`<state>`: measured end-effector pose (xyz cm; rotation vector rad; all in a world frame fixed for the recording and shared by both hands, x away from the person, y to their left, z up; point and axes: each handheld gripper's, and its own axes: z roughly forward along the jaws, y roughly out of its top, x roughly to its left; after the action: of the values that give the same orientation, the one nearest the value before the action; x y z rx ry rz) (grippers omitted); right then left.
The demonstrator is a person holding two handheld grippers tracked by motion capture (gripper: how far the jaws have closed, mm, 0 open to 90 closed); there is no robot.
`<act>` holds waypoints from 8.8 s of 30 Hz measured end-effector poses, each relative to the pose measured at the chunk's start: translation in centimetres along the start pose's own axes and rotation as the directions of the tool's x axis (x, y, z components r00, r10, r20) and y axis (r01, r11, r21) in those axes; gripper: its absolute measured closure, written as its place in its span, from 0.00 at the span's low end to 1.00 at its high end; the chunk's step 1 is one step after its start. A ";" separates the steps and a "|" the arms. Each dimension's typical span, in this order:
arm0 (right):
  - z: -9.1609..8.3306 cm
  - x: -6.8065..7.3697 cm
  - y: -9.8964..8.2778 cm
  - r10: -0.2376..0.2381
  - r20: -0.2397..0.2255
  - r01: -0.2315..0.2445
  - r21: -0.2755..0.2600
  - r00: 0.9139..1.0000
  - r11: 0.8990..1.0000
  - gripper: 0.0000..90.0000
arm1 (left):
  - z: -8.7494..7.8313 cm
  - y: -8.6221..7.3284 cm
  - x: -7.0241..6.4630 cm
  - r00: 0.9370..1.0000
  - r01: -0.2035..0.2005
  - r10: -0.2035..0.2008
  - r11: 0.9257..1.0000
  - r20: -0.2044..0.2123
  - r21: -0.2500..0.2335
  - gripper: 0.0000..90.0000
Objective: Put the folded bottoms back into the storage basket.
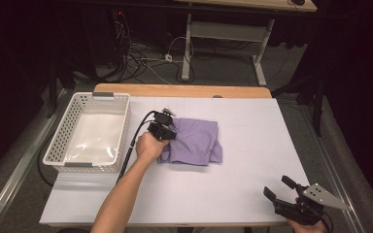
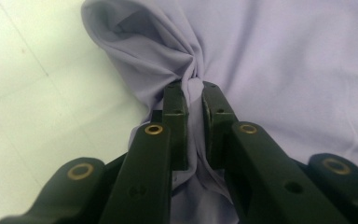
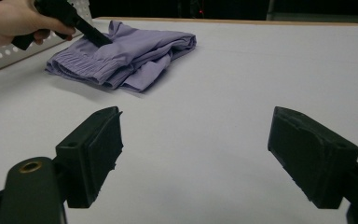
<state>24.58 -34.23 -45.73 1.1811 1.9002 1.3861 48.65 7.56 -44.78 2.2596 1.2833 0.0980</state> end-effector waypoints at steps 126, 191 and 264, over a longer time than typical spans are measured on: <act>-0.1 0.1 0.0 0.012 0.000 -0.012 0.002 1.000 1.000 0.20 | -29.3 -7.9 7.0 0.997 0.060 -0.079 0.888 -0.022 -0.457 0.90; 0.1 0.1 -0.1 0.010 -0.003 -0.010 0.025 1.000 1.000 0.20 | -23.1 -10.3 13.1 0.973 0.173 -0.220 0.898 -0.071 -0.404 0.89; 0.3 0.0 -0.1 0.015 0.005 -0.016 0.037 1.000 0.999 0.20 | -14.1 -10.7 17.2 0.904 0.252 -0.312 0.941 -0.292 -0.227 0.62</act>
<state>24.81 -34.13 -45.96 1.2184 1.9253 1.3599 45.27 31.76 -41.25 1.9292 1.6865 0.4800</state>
